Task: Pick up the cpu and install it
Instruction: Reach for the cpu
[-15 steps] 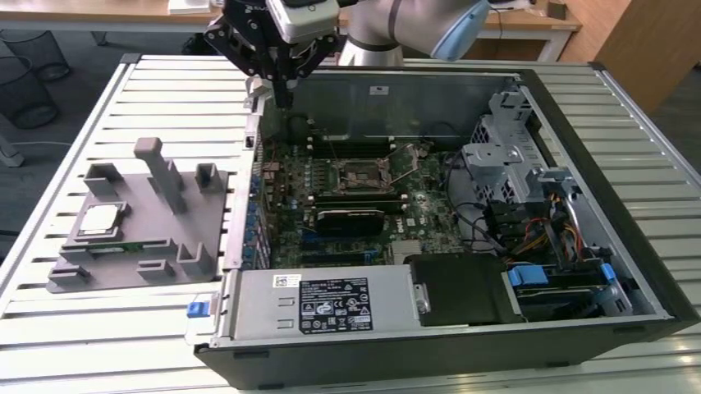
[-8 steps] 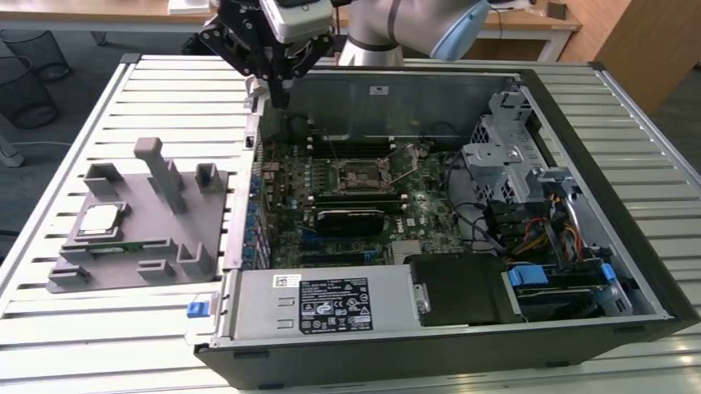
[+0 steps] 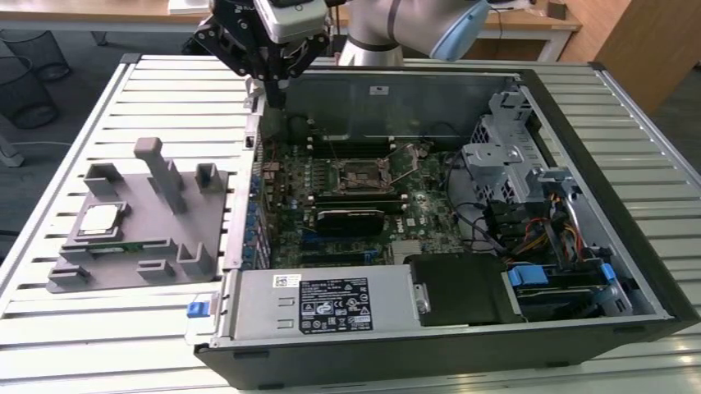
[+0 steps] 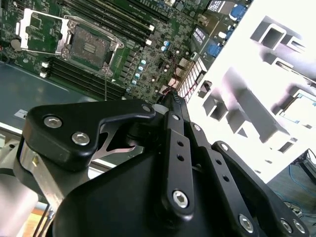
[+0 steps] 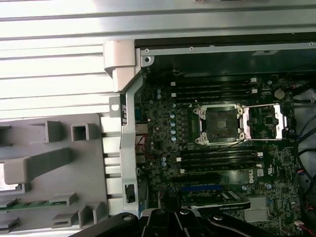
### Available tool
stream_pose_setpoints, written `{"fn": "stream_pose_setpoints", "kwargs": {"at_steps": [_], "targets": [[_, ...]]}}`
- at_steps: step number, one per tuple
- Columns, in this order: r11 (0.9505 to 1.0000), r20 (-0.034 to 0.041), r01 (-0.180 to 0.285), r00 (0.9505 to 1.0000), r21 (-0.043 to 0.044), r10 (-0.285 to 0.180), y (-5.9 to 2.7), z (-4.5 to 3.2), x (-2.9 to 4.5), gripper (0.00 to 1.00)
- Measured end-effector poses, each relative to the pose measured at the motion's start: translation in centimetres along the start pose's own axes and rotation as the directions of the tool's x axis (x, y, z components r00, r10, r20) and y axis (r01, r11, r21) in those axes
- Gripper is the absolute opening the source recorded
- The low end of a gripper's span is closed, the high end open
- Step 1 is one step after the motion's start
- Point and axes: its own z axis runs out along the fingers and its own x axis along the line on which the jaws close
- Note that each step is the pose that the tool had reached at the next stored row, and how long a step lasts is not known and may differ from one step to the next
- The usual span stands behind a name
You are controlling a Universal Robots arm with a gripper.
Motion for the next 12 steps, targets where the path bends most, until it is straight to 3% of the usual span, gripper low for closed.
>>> {"fn": "stream_pose_setpoints", "kwargs": {"at_steps": [12], "targets": [[1.0000,0.0000,0.000,1.0000,0.0000,0.000,-0.05,-0.01,0.65,0.11]]}}
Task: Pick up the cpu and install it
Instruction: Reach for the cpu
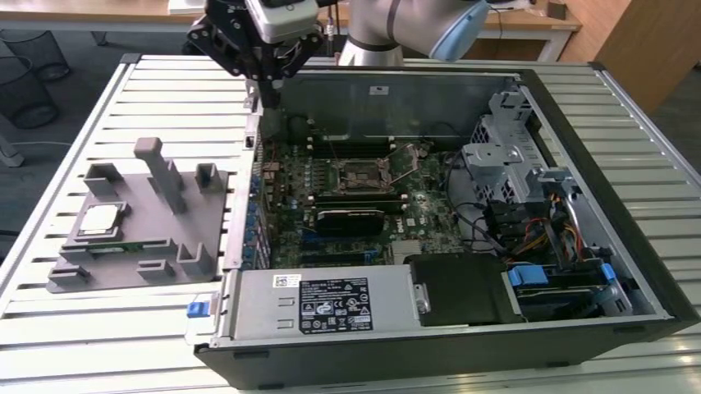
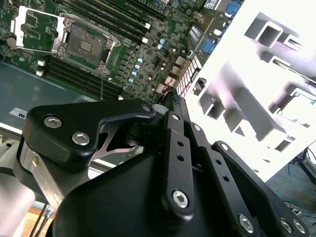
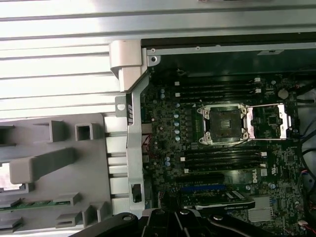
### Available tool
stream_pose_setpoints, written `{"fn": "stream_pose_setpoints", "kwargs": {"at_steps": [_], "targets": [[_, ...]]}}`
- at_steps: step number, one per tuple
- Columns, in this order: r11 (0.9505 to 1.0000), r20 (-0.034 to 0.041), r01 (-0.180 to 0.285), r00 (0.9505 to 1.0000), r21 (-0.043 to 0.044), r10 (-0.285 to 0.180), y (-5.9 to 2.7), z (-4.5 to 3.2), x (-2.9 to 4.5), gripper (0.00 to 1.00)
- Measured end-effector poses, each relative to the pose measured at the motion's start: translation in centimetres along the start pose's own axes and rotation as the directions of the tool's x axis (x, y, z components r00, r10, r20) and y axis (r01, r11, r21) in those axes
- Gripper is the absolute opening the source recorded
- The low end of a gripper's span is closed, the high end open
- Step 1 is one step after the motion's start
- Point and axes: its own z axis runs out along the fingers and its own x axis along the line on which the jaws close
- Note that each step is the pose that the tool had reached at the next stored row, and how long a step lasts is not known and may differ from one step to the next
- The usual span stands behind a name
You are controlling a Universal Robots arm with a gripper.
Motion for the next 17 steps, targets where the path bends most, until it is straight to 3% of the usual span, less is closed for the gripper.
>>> {"fn": "stream_pose_setpoints", "kwargs": {"at_steps": [17], "targets": [[1.0000,0.0000,0.000,1.0000,0.0000,0.000,-0.06,0.01,0.80,0.11]]}}
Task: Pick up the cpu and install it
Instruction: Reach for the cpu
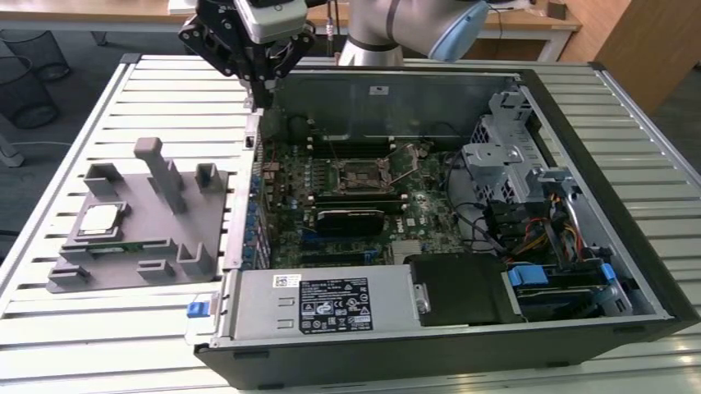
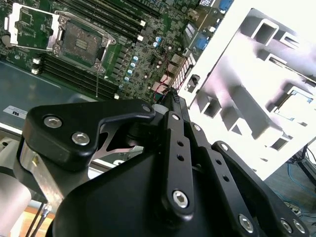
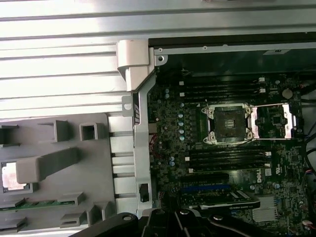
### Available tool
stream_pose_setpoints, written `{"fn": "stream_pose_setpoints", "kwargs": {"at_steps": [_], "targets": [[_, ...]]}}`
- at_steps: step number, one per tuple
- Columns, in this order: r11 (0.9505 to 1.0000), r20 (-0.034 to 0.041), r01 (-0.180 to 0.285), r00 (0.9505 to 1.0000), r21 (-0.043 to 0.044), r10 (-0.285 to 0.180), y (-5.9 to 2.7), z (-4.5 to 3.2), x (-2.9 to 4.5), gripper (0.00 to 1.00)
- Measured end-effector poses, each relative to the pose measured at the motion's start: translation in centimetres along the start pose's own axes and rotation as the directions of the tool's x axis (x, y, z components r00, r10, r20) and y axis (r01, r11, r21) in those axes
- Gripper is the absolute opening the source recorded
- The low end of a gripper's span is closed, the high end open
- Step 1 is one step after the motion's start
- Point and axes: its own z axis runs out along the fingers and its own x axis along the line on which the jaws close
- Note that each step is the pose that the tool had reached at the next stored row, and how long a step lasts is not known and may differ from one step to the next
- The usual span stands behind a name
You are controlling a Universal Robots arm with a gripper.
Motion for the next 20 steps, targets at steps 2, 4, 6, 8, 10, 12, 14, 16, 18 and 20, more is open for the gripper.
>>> {"fn": "stream_pose_setpoints", "kwargs": {"at_steps": [2,4,6,8,10,12,14,16,18,20], "targets": [[1.0000,0.0000,0.000,1.0000,0.0000,0.000,-0.01,0.00,0.11,0.11],[1.0000,0.0000,0.000,1.0000,0.0000,0.000,-0.02,0.00,0.21,0.11],[1.0000,0.0000,0.000,1.0000,0.0000,0.000,-0.02,0.00,0.32,0.11],[1.0000,0.0000,0.000,1.0000,0.0000,0.000,-0.03,0.00,0.41,0.11],[1.0000,0.0001,0.000,1.0000,0.0000,0.000,-0.04,0.01,0.50,0.11],[1.0000,0.0000,0.000,1.0000,0.0000,0.000,-0.05,0.00,0.59,0.11],[1.0000,0.0000,0.000,1.0000,0.0000,0.000,-0.05,0.01,0.69,0.11],[1.0000,0.0000,0.000,1.0000,0.0000,0.000,-0.06,0.01,0.80,0.11],[1.0000,0.0000,0.000,1.0000,0.0000,0.000,-0.07,0.01,0.91,0.11],[1.0000,0.0000,0.000,1.0000,0.0000,0.000,-0.08,0.01,1.01,0.11]]}}
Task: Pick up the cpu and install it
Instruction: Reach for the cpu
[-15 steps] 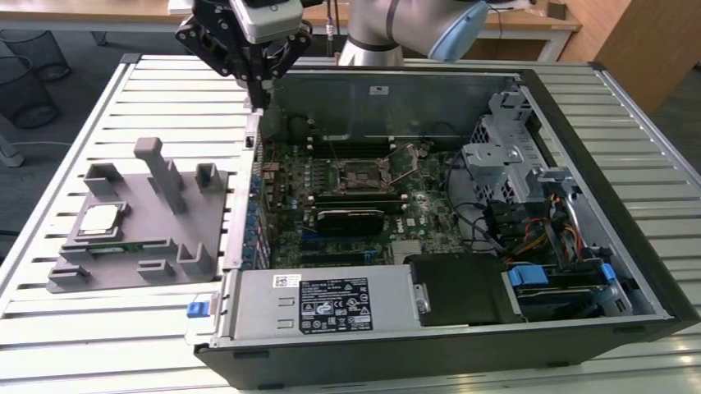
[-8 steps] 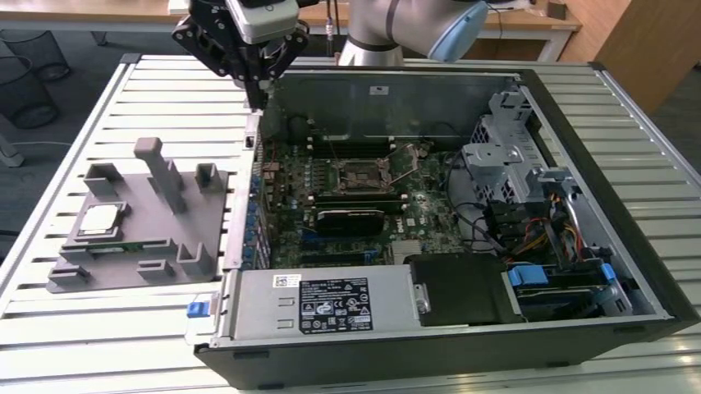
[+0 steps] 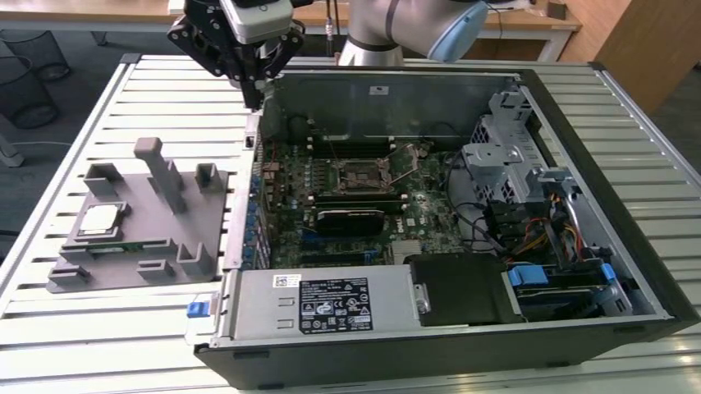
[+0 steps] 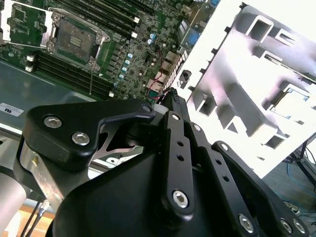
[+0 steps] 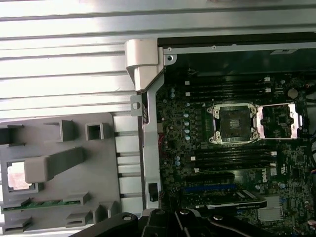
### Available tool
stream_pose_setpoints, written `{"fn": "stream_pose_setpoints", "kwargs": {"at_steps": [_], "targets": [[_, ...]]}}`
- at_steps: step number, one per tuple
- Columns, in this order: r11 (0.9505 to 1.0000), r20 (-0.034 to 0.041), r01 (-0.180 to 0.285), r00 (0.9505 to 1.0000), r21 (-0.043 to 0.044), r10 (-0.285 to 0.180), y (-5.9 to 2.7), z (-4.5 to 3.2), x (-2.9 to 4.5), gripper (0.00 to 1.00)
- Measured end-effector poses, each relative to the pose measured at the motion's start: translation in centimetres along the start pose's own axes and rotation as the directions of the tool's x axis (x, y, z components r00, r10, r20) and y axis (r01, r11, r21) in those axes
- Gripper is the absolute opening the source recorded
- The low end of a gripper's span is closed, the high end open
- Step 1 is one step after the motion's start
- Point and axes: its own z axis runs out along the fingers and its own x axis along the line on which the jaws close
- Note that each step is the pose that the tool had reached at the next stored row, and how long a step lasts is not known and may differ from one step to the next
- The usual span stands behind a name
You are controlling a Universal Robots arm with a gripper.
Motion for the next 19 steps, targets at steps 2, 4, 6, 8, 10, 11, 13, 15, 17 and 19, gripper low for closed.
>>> {"fn": "stream_pose_setpoints", "kwargs": {"at_steps": [2,4,6,8,10,11,13,15,17,19], "targets": [[1.0000,0.0000,0.000,1.0000,0.0000,0.000,-0.01,0.00,0.12,0.11],[1.0000,0.0000,0.000,1.0000,0.0000,0.000,-0.02,0.00,0.24,0.11],[1.0000,0.0000,0.000,1.0000,0.0000,0.000,-0.02,0.00,0.35,0.11],[1.0000,0.0000,0.000,1.0000,0.0000,0.000,-0.03,0.00,0.46,0.11],[1.0000,0.0000,0.000,1.0000,0.0000,0.000,-0.04,0.00,0.57,0.11],[1.0000,0.0000,0.000,1.0000,0.0000,0.000,-0.04,0.00,0.62,0.11],[1.0000,0.0000,0.000,1.0000,0.0001,0.000,-0.05,-0.01,0.73,0.11],[1.0000,0.0000,0.000,1.0000,0.0000,0.000,-0.06,-0.01,0.84,0.11],[1.0000,0.0000,0.000,1.0000,0.0000,0.000,-0.07,-0.01,0.96,0.11],[1.0000,0.0000,0.000,1.0000,0.0000,0.000,-0.08,-0.01,1.07,0.11]]}}
